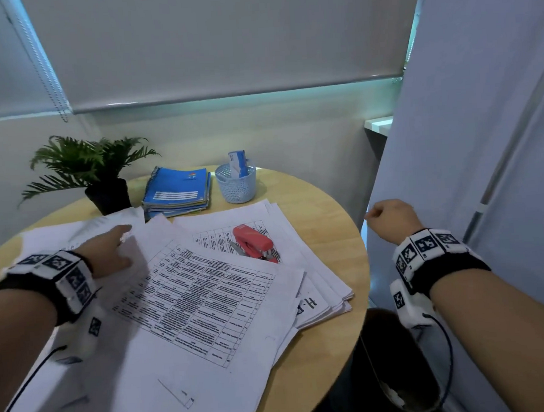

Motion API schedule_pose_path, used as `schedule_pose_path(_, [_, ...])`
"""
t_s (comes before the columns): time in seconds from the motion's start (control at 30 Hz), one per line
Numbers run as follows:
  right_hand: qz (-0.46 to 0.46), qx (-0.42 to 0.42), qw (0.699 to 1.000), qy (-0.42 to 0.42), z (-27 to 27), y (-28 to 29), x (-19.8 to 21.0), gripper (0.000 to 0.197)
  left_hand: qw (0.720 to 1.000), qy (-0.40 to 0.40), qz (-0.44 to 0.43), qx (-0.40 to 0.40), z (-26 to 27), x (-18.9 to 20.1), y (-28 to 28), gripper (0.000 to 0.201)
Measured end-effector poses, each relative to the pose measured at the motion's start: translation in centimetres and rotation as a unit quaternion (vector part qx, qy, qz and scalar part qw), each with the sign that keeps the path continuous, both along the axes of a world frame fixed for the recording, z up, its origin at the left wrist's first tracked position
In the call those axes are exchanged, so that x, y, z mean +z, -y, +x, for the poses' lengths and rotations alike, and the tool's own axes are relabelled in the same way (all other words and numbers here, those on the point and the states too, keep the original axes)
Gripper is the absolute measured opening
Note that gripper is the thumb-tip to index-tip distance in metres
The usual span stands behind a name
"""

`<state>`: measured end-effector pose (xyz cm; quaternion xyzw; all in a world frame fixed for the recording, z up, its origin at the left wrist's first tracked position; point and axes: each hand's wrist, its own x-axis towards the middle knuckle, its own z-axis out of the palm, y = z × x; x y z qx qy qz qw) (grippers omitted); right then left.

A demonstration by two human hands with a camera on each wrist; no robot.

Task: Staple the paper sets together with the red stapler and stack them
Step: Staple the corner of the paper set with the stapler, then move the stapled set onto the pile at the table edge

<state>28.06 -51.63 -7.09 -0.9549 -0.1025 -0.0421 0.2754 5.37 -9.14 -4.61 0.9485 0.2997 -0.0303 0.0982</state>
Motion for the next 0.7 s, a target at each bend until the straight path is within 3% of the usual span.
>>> schedule_pose_path(0.3, [0.050,0.203,0.978,0.005,-6.2,-14.7,6.6,0.017,0.981,0.190,0.009,-0.039,-1.6,7.0,1.4,0.033])
schedule_pose_path(0.53, [0.156,0.318,0.934,-0.050,-10.4,-22.6,8.0,0.069,0.948,0.305,0.023,-0.088,-4.0,11.8,1.8,0.025])
schedule_pose_path(0.63, [0.217,0.348,0.908,-0.089,-11.0,-24.0,7.9,0.053,0.926,0.356,-0.003,-0.122,-4.8,12.5,1.8,0.022])
schedule_pose_path(0.7, [0.241,0.339,0.907,-0.071,-11.2,-24.5,7.9,0.044,0.914,0.383,-0.014,-0.133,-5.3,12.8,1.5,0.023])
